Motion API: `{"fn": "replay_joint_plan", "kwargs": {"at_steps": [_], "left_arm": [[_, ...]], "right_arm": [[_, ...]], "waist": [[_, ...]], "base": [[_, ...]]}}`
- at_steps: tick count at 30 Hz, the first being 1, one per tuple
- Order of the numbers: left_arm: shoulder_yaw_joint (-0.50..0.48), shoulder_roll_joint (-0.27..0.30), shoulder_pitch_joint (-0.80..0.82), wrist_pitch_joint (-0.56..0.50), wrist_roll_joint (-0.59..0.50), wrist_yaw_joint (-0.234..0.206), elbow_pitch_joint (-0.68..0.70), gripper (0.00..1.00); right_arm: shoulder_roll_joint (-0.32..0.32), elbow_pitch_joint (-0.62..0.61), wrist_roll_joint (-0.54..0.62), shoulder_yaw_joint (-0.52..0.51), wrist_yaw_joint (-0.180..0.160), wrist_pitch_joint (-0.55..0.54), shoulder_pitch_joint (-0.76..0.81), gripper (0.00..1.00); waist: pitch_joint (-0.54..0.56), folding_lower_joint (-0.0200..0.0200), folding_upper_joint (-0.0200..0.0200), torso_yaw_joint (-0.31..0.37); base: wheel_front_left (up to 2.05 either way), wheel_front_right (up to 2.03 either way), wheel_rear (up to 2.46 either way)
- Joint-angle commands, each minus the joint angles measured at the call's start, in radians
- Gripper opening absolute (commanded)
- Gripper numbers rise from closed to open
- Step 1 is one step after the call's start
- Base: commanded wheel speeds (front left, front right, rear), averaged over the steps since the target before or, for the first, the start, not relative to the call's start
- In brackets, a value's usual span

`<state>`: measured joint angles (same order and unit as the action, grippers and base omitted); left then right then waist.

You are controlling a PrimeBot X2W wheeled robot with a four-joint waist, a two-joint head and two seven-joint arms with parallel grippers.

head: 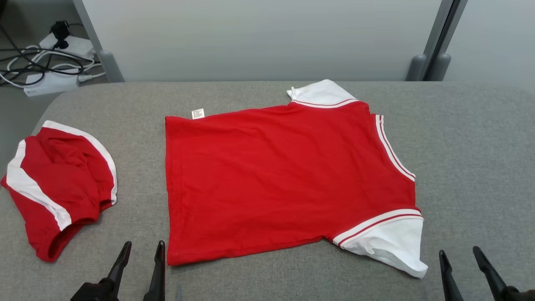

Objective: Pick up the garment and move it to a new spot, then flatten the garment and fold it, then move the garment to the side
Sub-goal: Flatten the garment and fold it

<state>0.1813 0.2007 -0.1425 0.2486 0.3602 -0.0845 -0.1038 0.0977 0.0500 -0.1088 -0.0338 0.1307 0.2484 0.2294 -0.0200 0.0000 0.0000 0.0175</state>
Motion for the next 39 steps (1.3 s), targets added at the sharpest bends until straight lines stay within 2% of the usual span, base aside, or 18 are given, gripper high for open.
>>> {"fn": "replay_joint_plan", "kwargs": {"at_steps": [1,17,34,35,36,37,38,39], "left_arm": [[-0.036,0.004,0.052,0.013,-0.006,0.009,0.012,1.0],[-0.009,-0.047,0.203,0.013,0.035,0.107,-0.219,1.0],[-0.005,-0.082,0.229,0.013,0.065,0.164,-0.351,1.0],[-0.003,-0.082,0.233,0.013,0.068,0.167,-0.357,0.85],[0.001,-0.082,0.236,0.013,0.07,0.171,-0.364,0.49],[0.003,-0.082,0.24,0.013,0.069,0.174,-0.365,0.35],[0.003,-0.082,0.244,0.013,0.069,0.176,-0.363,0.07],[0.003,-0.082,0.246,0.013,0.069,0.178,-0.365,0.0]], "right_arm": [[0.023,-0.005,-0.017,0.028,0.0,0.013,-0.049,1.0],[0.049,0.24,-0.097,0.133,0.0,0.013,-0.215,1.0],[0.035,0.317,-0.133,0.178,0.0,0.013,-0.223,1.0],[0.036,0.323,-0.134,0.184,0.0,0.013,-0.226,1.0],[0.037,0.33,-0.137,0.19,0.0,0.013,-0.228,0.51],[0.039,0.335,-0.139,0.192,0.0,0.013,-0.23,0.35],[0.038,0.337,-0.142,0.194,0.0,0.013,-0.233,0.0],[0.037,0.339,-0.145,0.196,0.0,0.013,-0.234,0.0]], "waist": [[-0.017,0.0,0.0,0.002],[-0.18,0.0,0.0,0.004],[-0.219,0.0,0.0,0.003],[-0.219,0.0,0.0,0.003],[-0.219,0.0,0.0,0.002],[-0.219,0.0,0.0,0.002],[-0.22,0.0,0.0,0.001],[-0.219,0.0,0.0,0.001]], "base": [[0.0,0.0,0.0],[0.0,0.0,0.0],[0.0,0.0,0.0],[0.0,0.0,0.0],[0.0,0.0,0.0],[0.0,0.0,0.0],[0.0,0.0,0.0],[0.0,0.0,0.0]]}}
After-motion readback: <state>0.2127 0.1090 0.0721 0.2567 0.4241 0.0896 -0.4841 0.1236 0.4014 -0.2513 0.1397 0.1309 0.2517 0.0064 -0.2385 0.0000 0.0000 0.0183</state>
